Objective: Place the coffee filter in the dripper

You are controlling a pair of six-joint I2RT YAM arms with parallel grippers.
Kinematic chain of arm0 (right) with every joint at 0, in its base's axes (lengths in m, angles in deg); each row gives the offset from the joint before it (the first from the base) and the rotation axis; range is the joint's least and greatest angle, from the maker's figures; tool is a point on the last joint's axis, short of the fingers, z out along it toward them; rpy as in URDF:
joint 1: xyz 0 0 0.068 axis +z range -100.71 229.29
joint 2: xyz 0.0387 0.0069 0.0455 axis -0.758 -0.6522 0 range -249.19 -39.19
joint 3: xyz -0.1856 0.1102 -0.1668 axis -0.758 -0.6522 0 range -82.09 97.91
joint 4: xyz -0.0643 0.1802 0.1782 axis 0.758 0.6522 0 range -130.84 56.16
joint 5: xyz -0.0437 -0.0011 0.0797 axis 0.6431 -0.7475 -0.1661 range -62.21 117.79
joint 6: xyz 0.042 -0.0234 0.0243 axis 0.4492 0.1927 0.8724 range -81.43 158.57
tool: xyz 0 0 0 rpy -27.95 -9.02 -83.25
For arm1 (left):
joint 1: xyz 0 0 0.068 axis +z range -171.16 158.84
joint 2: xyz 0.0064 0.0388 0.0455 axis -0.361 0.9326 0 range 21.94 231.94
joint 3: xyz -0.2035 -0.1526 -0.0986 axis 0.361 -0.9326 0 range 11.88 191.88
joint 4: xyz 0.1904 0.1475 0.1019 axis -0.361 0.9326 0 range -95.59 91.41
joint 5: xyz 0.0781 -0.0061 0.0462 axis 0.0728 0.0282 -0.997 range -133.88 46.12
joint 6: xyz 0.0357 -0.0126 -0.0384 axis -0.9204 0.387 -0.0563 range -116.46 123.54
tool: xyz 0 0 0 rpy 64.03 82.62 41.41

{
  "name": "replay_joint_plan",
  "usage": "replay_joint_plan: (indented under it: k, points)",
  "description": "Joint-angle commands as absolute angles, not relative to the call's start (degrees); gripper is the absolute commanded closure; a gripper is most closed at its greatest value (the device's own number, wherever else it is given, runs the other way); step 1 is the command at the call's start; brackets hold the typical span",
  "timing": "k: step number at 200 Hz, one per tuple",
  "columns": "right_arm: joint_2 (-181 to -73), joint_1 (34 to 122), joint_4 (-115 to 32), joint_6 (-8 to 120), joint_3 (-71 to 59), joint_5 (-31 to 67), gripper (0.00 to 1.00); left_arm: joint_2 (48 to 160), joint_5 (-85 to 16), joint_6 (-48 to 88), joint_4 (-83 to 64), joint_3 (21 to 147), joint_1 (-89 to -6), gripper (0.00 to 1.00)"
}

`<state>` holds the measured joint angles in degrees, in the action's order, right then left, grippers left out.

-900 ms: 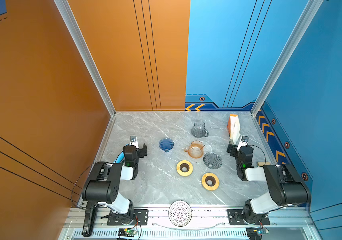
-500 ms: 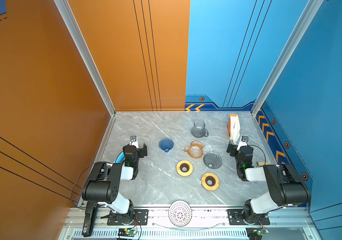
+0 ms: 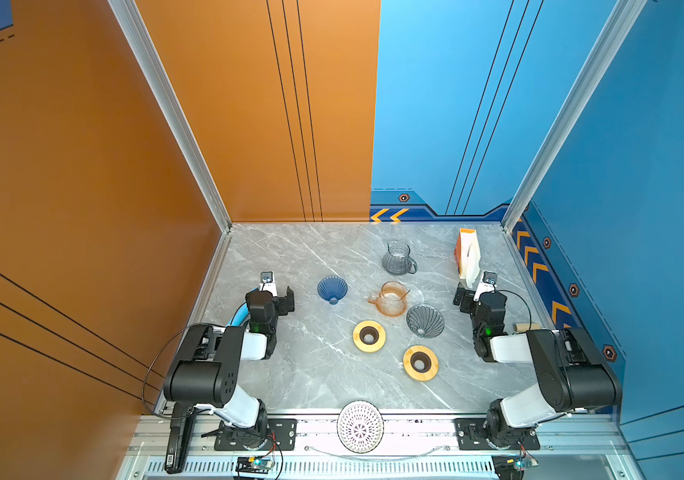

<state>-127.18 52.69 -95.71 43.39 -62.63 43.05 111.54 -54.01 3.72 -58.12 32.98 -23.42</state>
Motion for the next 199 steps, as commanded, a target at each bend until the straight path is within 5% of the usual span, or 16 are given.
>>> replay_joint_plan:
  k: [1, 100, 199]
  points:
    - [-127.9, 52.7, -94.7, 42.9, -61.5, 43.7, 0.00, 111.6, -52.2, 3.4, -58.3, 33.7, -22.6, 0.02]
    - [-125.1, 53.2, -93.8, 42.3, -62.2, 43.8, 0.00, 109.5, -45.3, 1.5, -57.9, 33.2, -21.9, 0.02]
    - [-105.0, 53.3, -66.2, 42.2, -52.8, 36.4, 0.00, 85.6, -47.5, 6.1, -33.2, 40.6, -23.7, 0.02]
